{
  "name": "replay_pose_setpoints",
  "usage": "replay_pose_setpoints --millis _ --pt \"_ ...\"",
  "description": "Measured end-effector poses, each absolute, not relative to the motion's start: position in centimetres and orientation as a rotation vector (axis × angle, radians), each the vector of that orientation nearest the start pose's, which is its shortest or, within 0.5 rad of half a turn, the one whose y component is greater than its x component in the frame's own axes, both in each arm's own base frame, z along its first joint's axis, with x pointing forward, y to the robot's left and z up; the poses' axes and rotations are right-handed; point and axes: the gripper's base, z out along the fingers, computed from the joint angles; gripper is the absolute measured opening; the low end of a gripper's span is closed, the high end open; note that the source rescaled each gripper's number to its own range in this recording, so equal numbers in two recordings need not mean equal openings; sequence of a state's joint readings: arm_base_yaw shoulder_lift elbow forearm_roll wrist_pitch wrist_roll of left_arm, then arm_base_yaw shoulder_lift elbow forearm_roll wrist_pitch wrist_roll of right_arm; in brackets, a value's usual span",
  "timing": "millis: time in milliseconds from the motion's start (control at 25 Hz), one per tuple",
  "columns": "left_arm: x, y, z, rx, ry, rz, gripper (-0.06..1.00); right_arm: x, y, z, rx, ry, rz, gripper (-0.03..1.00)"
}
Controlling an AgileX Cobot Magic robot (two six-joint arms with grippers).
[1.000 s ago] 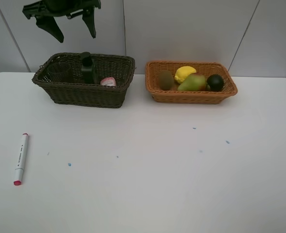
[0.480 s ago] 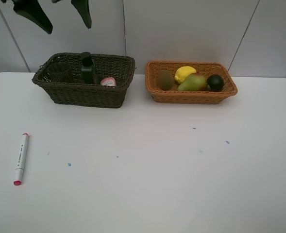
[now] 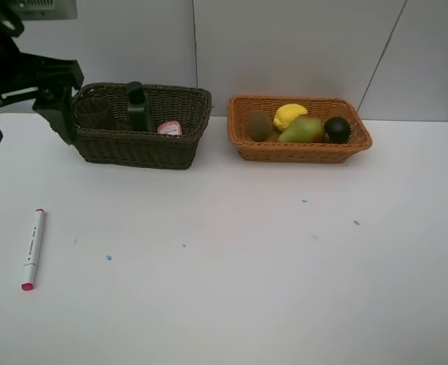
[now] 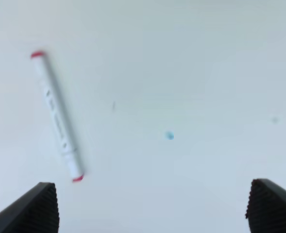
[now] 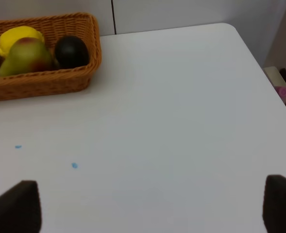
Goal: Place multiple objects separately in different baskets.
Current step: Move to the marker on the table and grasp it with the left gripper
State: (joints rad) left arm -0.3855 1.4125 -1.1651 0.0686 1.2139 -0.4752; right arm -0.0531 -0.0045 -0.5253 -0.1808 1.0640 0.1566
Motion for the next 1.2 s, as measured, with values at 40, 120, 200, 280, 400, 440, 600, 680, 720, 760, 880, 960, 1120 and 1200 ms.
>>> replay_pose_setpoints --millis 40,120,200,280,400,440,600,680,720,760,880,960,1120,1200 --pt "23.9 -9.0 29.6 -0.121 2.937 -0.015 1.00 -1.0 -1.4 28.5 0.222 1.996 -0.149 1.00" --pt "22.9 -8.5 28.9 -0.161 2.941 0.006 1.00 -1.0 -1.4 28.5 0.222 1.996 -0.149 1.00" --pt "22.0 -8.0 28.1 -0.188 2.956 0.032 1.00 -1.0 -1.4 28.5 0.222 1.996 -0.149 1.00" --pt "21.3 -7.6 27.3 -0.210 2.974 0.054 1.00 -1.0 -1.4 28.5 0.222 1.996 -0.149 1.00" --pt "20.5 -7.2 25.8 -0.218 2.994 0.095 1.00 -1.0 -1.4 28.5 0.222 1.996 -0.149 1.00" --pt "20.4 -7.0 25.3 -0.219 2.991 0.097 1.00 -1.0 -1.4 28.5 0.222 1.996 -0.149 1.00" --pt "20.1 -5.8 23.2 -0.282 2.971 0.079 1.00 -1.0 -1.4 28.5 0.222 1.996 -0.149 1.00" --pt "19.9 -5.1 22.1 -0.309 2.962 0.072 1.00 -1.0 -1.4 28.5 0.222 1.996 -0.149 1.00" --pt "19.9 -4.7 21.7 -0.321 2.949 0.064 1.00 -1.0 -1.4 28.5 0.222 1.996 -0.149 1.00" --pt "19.9 -4.3 21.2 -0.331 2.940 0.057 1.00 -1.0 -1.4 28.5 0.222 1.996 -0.149 1.00" --pt "19.7 -3.4 20.0 -0.361 2.915 0.044 1.00 -1.0 -1.4 28.5 0.222 1.996 -0.149 1.00" --pt "19.6 -2.8 19.4 -0.378 2.902 0.040 1.00 -1.0 -1.4 28.5 0.222 1.996 -0.149 1.00" --pt "19.4 -1.8 18.5 -0.408 2.873 0.032 1.00 -1.0 -1.4 28.5 0.222 1.996 -0.149 1.00" --pt "19.3 -1.3 18.1 -0.431 2.858 0.028 1.00 -1.0 -1.4 28.5 0.222 1.996 -0.149 1.00"
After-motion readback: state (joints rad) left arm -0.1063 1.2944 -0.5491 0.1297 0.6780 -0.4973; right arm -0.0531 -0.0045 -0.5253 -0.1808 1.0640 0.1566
